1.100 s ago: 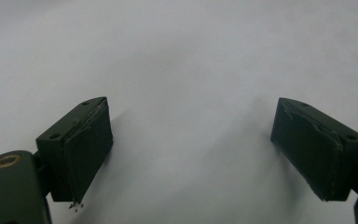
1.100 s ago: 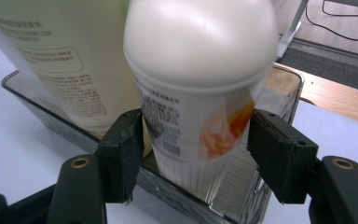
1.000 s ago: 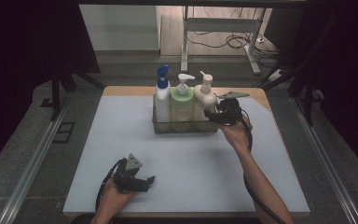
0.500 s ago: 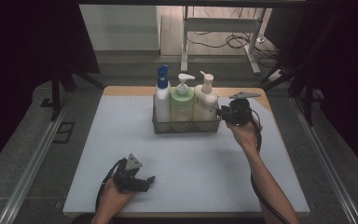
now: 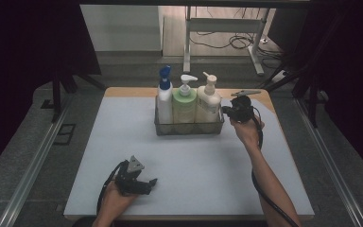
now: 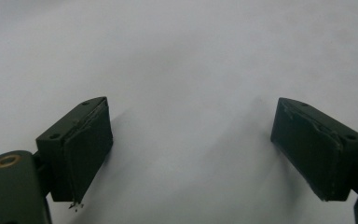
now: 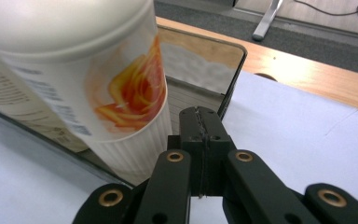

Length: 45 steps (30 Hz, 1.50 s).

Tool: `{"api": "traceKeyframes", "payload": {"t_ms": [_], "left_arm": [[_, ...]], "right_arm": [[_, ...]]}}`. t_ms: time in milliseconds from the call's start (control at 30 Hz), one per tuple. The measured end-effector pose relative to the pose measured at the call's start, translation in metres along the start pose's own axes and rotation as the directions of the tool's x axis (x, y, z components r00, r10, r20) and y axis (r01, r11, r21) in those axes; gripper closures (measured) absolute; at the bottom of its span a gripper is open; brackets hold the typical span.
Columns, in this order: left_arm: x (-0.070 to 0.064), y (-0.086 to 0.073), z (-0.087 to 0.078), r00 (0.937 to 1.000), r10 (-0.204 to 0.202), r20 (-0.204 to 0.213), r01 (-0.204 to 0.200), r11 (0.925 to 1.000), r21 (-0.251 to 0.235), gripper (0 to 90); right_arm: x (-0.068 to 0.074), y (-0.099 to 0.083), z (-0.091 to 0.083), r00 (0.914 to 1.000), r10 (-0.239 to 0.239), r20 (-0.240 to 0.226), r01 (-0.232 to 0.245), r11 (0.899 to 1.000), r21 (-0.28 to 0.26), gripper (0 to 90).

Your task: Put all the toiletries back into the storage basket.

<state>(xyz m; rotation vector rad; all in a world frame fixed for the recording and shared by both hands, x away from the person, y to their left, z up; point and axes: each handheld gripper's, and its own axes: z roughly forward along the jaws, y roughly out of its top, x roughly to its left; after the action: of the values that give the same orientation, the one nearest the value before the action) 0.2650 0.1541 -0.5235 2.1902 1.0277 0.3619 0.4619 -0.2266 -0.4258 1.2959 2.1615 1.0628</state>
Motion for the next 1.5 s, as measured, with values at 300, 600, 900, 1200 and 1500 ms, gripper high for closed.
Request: {"api": "traceKeyframes", "payload": {"t_ms": [300,600,900,1200,1500], "left_arm": [[0.000,0.000,0.000,1.0000,0.002,-0.001,-0.002,1.0000,0.001,12.3],[0.000,0.000,0.000,1.0000,0.000,0.000,0.000,1.0000,0.000,12.3],[0.000,0.000,0.000,1.0000,0.000,0.000,0.000,1.0000,0.000,12.3],[0.000,0.000,0.000,1.0000,0.000,0.000,0.000,1.0000,0.000,12.3],[0.000,0.000,0.000,1.0000,-0.001,0.000,0.001,1.0000,0.000,12.3]], "right_arm": [[0.004,-0.006,0.018,1.0000,-0.006,-0.004,0.006,0.999,0.034,89.6],[0.007,-0.010,0.025,0.9995,0.015,-0.027,-0.014,0.999,0.043,89.7],[0.016,-0.012,0.029,0.9990,0.009,-0.045,-0.007,0.999,0.046,89.7],[0.021,-0.016,0.033,0.9983,0.002,-0.058,0.000,0.999,0.050,89.7],[0.028,-0.019,0.031,0.9973,-0.007,-0.074,0.011,0.999,0.048,89.7]]}}
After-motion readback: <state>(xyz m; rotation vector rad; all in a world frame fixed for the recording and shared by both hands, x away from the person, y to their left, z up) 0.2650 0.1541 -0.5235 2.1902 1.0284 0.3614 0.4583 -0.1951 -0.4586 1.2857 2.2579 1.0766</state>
